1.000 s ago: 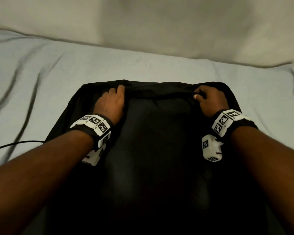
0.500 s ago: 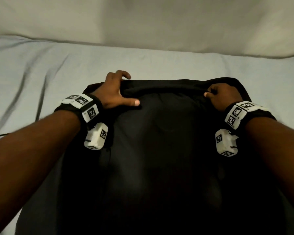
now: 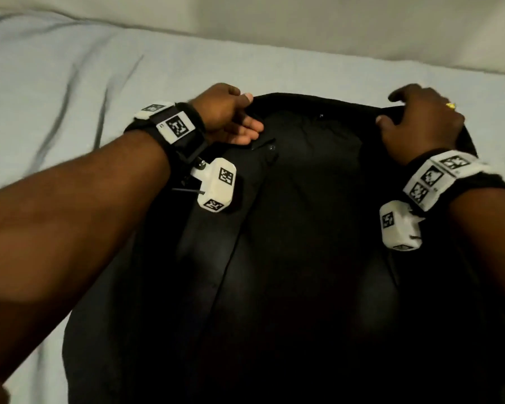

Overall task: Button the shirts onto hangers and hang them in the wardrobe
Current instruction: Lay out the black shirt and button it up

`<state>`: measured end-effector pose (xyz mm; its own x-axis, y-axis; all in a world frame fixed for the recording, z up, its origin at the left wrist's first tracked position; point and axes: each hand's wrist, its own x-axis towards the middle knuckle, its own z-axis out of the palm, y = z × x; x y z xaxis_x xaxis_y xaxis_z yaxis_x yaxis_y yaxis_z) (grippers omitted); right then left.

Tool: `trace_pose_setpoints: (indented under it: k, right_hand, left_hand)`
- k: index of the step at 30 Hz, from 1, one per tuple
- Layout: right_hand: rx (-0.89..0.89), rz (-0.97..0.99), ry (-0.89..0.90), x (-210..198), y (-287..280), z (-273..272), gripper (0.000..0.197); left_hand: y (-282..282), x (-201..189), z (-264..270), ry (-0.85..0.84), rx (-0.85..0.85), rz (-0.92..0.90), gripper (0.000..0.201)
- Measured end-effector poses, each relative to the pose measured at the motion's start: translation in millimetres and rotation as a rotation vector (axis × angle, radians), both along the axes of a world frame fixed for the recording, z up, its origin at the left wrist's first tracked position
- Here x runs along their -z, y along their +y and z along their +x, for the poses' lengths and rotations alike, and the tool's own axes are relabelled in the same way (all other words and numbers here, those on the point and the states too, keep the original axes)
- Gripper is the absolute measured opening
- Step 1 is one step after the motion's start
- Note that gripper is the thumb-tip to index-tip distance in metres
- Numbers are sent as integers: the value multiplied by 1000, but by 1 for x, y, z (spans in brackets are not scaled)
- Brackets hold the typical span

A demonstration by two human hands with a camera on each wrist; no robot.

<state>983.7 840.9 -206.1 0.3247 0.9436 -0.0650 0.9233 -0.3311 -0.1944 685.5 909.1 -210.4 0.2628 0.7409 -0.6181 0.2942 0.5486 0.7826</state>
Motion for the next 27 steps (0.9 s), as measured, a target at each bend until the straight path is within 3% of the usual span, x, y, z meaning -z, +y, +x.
trace_pose_setpoints:
  k: [3, 5, 7, 8, 11, 14, 16, 18, 22, 25, 27]
  right_hand:
    - [-148, 116, 233, 6, -23, -58, 22]
    - [-198, -94, 437, 20, -42, -98, 28]
    - [-196, -304, 571, 37, -54, -131, 27]
    - [-183, -342, 587, 45, -56, -142, 24]
    - [-119, -293, 576, 58, -47, -167, 50]
    - [-181, -292, 372, 58, -27, -177, 59]
    - [-229, -350, 306, 55, -16, -179, 51]
    - [-182, -387, 366, 56, -9, -175, 48]
    - [-51, -394, 548, 55, -13, -170, 32]
    - [-58, -415, 585, 50, -12, -166, 30]
    - [-102, -433, 599, 48, -11, -161, 21]
  left_hand:
    - [-35, -1, -17, 14, -58, 141, 15]
    - [-88, -3, -38, 100, -102, 361, 10]
    - [-166, -4, -60, 284, -20, 519, 7]
    - [-211, -3, -70, 385, 39, 509, 14]
    - [-345, 6, -88, 590, 95, 265, 25]
    - [-438, 27, -92, 791, 140, 224, 40]
    - [-469, 36, -95, 957, 62, 228, 49]
    - [-484, 39, -98, 1097, -38, 228, 54]
    - [-497, 41, -99, 1169, -216, 57, 48]
    - [-501, 39, -103, 1213, -192, 11, 44]
    - [-504, 36, -113, 1271, -130, -12, 55]
